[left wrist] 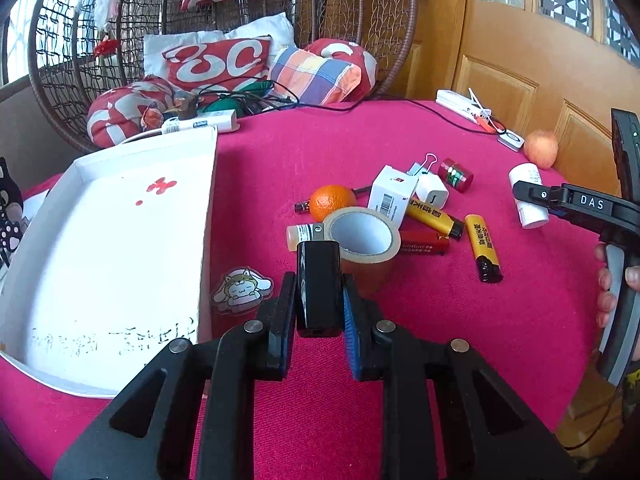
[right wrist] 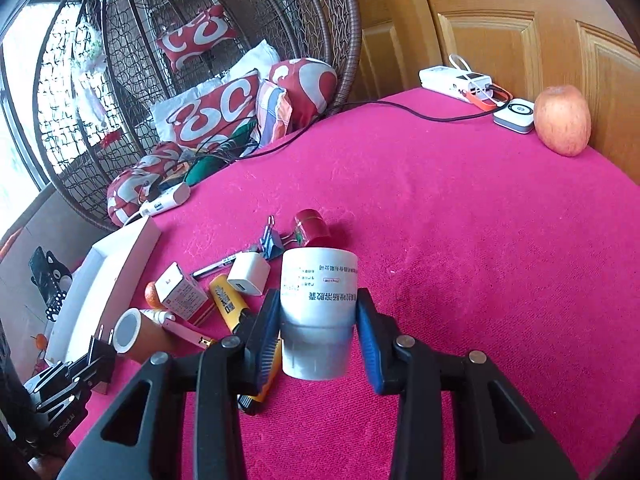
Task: Organize rigid objects
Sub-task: 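Carry the charger in the left tool while the right tool carries the bottle to the white tray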
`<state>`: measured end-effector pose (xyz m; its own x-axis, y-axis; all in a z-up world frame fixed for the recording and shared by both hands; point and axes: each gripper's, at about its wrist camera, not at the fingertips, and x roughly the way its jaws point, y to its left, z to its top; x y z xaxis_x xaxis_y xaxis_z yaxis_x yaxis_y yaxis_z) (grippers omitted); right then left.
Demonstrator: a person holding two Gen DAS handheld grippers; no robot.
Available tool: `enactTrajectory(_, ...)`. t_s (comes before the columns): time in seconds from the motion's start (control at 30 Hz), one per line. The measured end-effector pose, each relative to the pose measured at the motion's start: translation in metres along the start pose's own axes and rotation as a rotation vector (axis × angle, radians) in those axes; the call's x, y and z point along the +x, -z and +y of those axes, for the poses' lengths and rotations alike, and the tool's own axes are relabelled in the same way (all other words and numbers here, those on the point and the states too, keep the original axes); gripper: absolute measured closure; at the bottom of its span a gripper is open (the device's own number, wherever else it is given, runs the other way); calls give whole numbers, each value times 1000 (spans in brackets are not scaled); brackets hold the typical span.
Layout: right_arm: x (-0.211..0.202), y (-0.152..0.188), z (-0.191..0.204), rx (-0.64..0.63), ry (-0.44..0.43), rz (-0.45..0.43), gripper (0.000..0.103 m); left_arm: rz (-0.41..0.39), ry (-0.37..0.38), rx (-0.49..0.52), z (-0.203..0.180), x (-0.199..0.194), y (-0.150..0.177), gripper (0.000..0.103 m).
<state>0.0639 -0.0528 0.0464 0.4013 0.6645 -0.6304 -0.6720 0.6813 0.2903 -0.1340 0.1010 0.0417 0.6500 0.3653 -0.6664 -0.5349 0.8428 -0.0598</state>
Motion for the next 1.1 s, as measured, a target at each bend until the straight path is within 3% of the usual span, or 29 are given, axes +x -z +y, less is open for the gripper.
enactTrajectory(0.43, -24, -7, 33, -62, -104, -65, 66, -51, 0, -53, 13, -19, -2, 83)
enactTrajectory(1.1, -27, -6, 68, -138, -157, -53, 66, -139, -38, -121, 43, -50, 0, 83)
